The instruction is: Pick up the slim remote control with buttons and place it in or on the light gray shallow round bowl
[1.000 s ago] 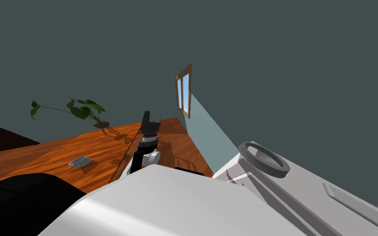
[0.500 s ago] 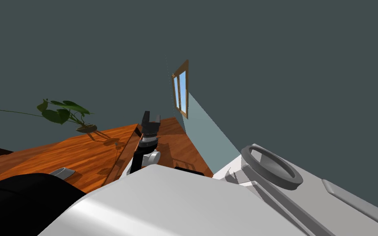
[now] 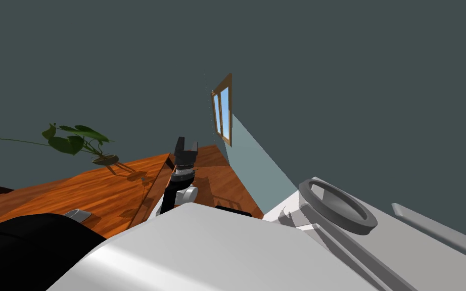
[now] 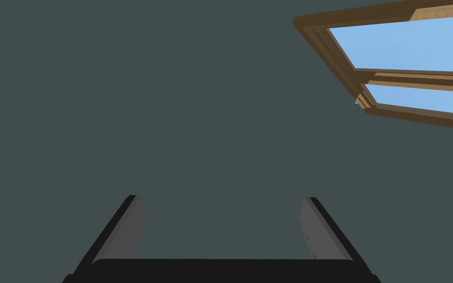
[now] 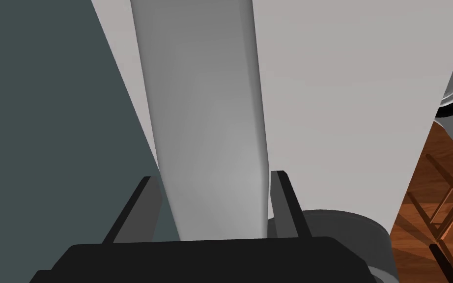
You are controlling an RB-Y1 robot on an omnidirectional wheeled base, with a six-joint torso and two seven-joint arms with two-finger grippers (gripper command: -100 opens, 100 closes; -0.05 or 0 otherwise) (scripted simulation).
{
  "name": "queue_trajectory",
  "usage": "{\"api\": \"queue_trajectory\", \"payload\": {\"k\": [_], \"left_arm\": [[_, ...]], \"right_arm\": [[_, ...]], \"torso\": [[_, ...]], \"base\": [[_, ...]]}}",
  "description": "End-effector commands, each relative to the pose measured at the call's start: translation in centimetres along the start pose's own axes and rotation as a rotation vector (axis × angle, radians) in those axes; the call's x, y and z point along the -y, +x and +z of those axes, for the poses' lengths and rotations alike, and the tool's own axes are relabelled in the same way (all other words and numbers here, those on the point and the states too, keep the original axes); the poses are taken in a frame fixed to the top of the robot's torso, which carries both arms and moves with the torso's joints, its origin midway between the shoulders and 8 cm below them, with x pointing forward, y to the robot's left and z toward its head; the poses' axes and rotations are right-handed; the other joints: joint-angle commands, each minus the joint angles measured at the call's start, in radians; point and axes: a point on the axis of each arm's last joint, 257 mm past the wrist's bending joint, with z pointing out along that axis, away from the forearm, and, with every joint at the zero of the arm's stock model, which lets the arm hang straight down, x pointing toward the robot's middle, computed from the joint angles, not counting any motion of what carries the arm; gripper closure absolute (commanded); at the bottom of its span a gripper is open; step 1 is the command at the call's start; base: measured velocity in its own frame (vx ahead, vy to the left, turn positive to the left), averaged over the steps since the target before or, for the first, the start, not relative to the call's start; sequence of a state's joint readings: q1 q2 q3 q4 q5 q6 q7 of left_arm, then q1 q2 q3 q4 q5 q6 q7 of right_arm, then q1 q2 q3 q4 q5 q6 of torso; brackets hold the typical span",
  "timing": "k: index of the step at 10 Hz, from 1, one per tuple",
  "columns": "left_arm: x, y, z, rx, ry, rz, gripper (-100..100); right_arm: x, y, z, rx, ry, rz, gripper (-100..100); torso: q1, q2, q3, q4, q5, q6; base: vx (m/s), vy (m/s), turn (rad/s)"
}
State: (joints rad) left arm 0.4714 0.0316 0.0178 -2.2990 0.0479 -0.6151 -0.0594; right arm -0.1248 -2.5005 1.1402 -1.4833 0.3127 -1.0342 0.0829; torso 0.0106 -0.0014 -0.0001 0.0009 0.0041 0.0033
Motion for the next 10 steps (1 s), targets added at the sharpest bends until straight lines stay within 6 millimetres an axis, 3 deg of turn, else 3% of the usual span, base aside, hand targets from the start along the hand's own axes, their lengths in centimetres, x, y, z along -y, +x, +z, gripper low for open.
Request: {"api": "queue_trajectory", "payload": {"k": [1, 10], "left_arm": [[0.0, 0.0, 0.0, 0.0, 0.0, 0.0, 0], [0.0, 0.0, 0.0, 0.0, 0.0, 0.0, 0]], "right_arm": [[0.4, -1.2, -1.6, 0.013, 0.017, 0.005, 100], [0.7, -7.2, -8.5, 0.07, 0.091, 0.009, 100]], "torso": [[0.0, 0.0, 0.0, 0.0, 0.0, 0.0], [0.002, -0.004, -0.003, -0.001, 0.001, -0.002]], "base": [[0.015, 0.025, -0.016], [0.043, 0.029, -0.008]]}}
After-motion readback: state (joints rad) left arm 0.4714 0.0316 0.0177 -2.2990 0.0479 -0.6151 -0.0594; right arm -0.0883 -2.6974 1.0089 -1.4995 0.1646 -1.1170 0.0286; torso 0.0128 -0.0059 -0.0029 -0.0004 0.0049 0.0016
